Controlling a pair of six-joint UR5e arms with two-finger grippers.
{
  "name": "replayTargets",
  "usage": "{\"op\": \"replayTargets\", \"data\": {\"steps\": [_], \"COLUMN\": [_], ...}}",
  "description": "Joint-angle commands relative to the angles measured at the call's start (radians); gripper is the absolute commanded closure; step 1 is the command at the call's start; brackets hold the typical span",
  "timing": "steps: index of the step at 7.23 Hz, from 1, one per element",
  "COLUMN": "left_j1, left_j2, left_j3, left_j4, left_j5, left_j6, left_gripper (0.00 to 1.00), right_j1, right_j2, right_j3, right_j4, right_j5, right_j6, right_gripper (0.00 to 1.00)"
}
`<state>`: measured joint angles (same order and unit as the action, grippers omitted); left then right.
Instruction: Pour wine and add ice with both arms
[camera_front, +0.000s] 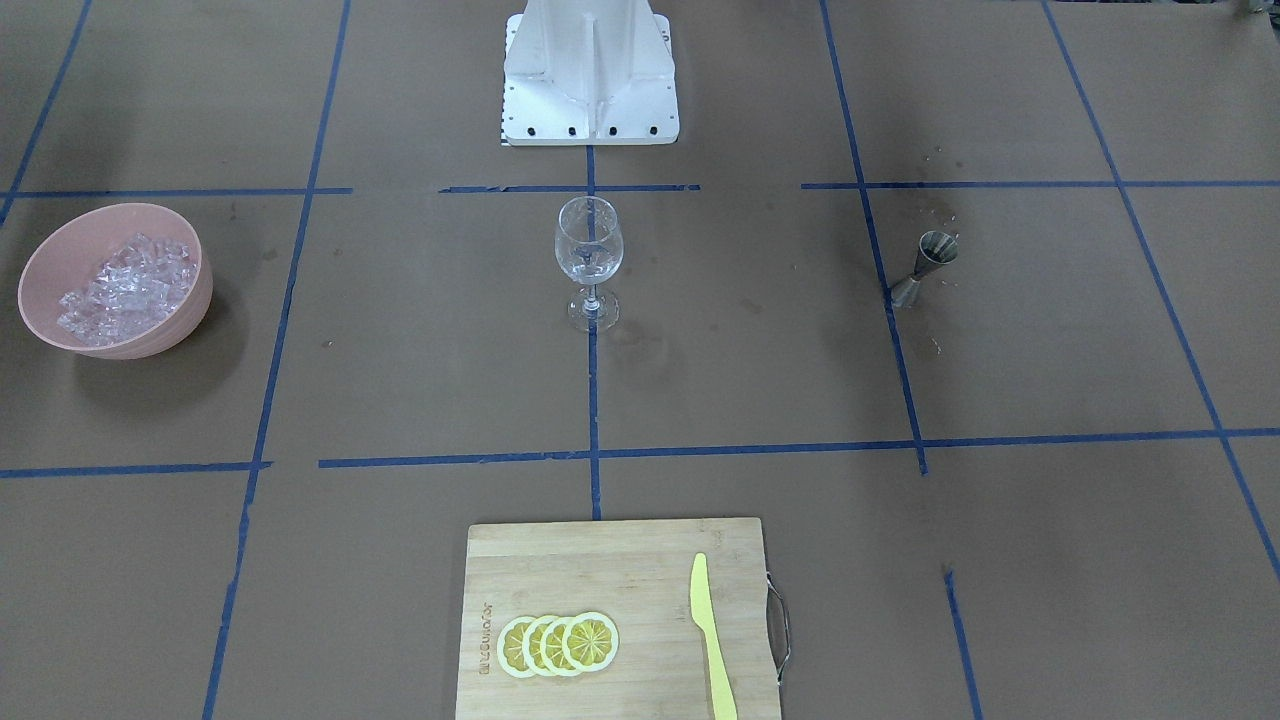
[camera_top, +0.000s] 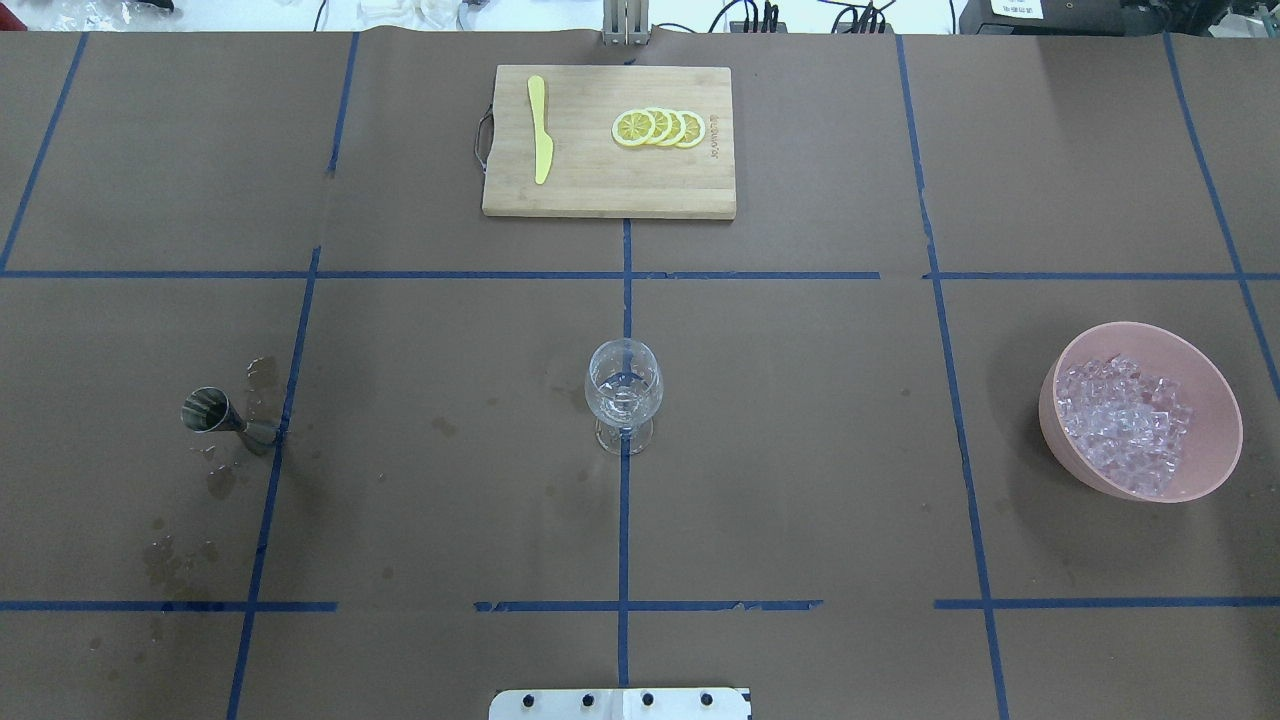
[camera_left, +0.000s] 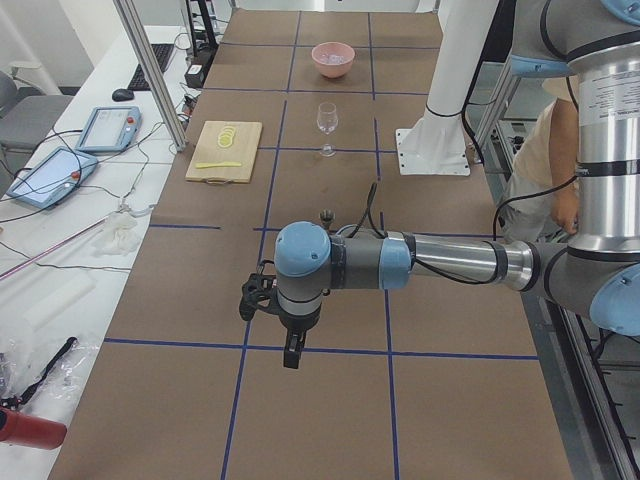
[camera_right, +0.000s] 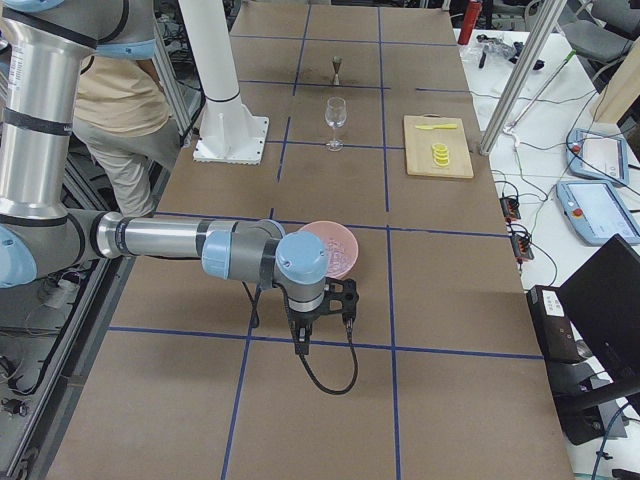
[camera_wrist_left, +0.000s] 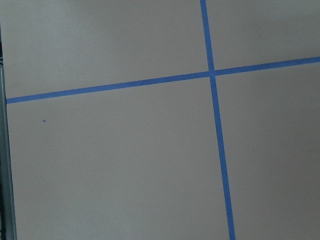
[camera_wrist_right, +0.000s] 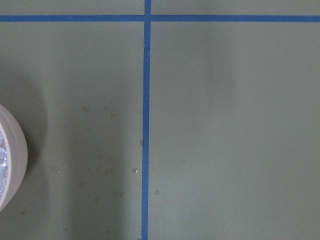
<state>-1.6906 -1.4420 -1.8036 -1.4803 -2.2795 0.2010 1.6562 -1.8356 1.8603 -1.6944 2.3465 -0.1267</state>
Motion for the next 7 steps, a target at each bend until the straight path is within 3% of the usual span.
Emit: {"op": "replayTargets", "data": {"steps": [1, 4, 5, 7], "left_j1": [0.002, 0.006, 0.006, 0.008], "left_j2": [-0.006, -0.006, -0.006, -0.006], "left_j3": [-0.006, 0.006, -0.002, 0.041], "left_j4": [-0.009, -0.113, -0.159, -0.435], "left_j5": [0.000, 0.003, 0.002, 0.000], "left_j6": [0.003, 0.000, 0.000, -0.002], "left_gripper": [0.00, 0.00, 0.00, 0.00], "right_j1": [0.000, 0.000, 0.000, 0.000], "right_j2": [0.004, 0.016, 0.022, 0.016], "right_j3": [0.000, 0.010, 0.029, 0.022], "right_j4": [-0.005, 0.001, 0.068, 0.229], "right_j5": [-0.006, 0.003, 0.000, 0.016], "right_j6": [-0.001, 0.008, 0.016, 0.019], "right_gripper": [0.00, 0.00, 0.00, 0.00]}}
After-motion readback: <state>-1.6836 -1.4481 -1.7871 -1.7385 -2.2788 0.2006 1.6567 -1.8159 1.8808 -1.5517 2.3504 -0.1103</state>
